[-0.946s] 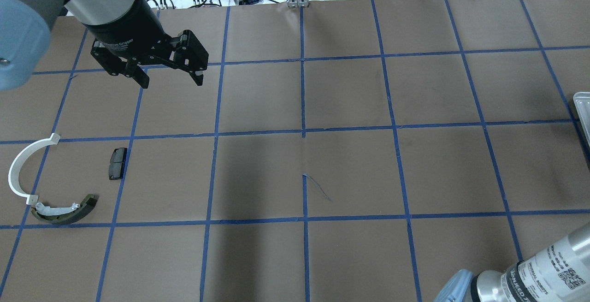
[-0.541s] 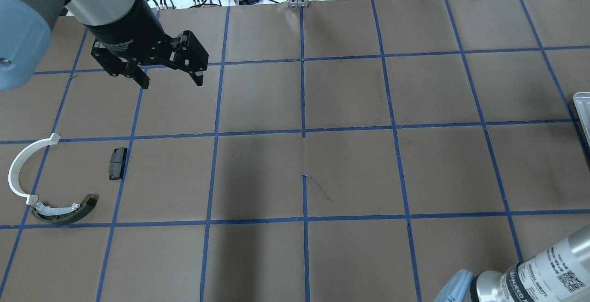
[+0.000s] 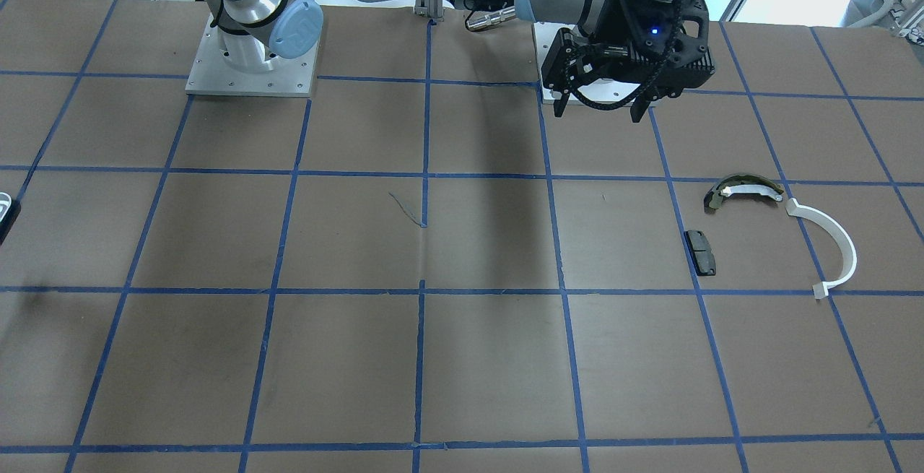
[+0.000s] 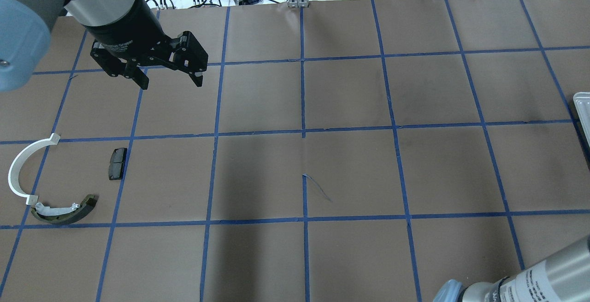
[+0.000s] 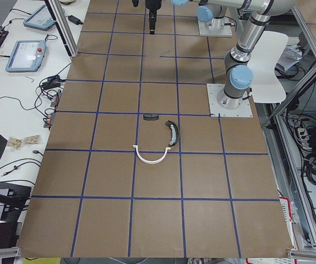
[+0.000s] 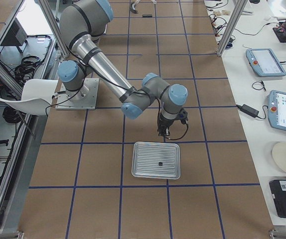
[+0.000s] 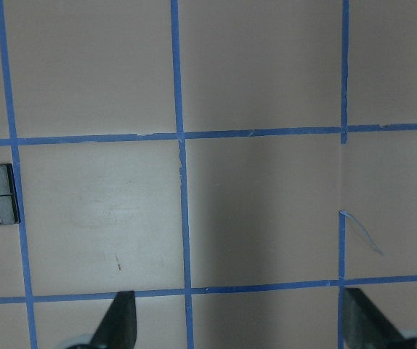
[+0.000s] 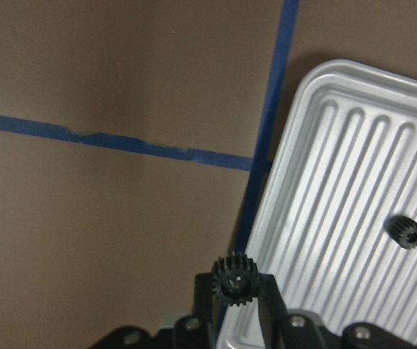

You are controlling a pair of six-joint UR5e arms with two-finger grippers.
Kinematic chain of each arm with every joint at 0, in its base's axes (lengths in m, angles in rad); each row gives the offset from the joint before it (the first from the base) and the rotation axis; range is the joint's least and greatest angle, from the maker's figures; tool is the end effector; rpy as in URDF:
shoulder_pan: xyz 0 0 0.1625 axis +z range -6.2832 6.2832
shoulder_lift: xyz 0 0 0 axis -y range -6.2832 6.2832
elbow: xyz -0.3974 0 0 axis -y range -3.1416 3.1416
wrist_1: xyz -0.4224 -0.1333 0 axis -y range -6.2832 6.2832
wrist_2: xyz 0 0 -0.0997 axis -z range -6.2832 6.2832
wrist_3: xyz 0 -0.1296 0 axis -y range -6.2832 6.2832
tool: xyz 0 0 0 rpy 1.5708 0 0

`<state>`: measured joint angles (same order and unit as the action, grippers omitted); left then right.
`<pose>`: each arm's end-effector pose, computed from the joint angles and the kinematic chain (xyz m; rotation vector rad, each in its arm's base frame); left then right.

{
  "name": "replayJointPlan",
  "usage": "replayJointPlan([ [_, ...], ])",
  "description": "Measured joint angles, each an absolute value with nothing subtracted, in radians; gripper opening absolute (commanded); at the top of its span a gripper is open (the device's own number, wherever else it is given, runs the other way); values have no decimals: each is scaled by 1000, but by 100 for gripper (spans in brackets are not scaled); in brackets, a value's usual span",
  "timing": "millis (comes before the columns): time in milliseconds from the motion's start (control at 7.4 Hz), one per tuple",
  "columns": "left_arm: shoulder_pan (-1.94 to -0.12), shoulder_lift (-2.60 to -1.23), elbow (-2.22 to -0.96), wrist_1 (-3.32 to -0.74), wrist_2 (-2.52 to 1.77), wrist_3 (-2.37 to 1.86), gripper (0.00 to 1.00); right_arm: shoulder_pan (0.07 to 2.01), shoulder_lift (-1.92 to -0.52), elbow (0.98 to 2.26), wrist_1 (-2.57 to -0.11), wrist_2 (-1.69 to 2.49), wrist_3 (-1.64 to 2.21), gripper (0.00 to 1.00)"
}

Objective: Place bearing gear from tray to pile

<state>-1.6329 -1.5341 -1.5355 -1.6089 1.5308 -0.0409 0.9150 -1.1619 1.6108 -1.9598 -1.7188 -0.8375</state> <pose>-0.1699 -0.5012 0.4640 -0.0339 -3.0993 0.0493 -0.2939 -0.5693 0.2099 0.2849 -3.0524 -0.2218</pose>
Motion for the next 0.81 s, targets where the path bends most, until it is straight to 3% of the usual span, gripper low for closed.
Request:
replayJointPlan([
  [811,-1632,-1534,-1536,-1609,1531,-41,100,1562,-1189,1658,-1950,-1467,29,0],
])
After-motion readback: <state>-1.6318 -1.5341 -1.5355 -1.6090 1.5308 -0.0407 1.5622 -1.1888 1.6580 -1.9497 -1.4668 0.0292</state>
